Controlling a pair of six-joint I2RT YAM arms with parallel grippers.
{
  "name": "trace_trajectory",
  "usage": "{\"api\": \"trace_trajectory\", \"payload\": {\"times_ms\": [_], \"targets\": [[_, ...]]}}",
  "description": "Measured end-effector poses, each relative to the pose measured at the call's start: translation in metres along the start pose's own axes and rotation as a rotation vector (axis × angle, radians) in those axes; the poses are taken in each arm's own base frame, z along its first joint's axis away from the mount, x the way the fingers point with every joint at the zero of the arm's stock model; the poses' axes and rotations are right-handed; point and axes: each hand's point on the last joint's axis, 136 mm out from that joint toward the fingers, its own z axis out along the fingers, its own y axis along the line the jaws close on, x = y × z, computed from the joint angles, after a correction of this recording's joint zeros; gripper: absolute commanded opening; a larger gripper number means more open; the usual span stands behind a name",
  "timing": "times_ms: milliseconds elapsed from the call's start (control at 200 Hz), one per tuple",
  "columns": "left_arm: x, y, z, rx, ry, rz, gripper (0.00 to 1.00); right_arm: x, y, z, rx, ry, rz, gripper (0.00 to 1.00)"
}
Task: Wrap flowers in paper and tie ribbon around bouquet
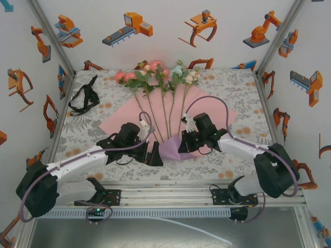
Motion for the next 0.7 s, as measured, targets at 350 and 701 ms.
{"api": "trace_trajectory", "payload": {"times_ms": [350,701], "targets": [[-0.021,0.024,0.000,-0.187,-0.115,0.182,0.94,-0.012,0.011,-0.011,-0.016,-0.045,-0.024,0.05],[-0.030,0.023,0.021,-0.169,-0.070,0.279,0.83,-0.021,0.022,-0.015,-0.048,-0.053,-0.062,0.06]]}}
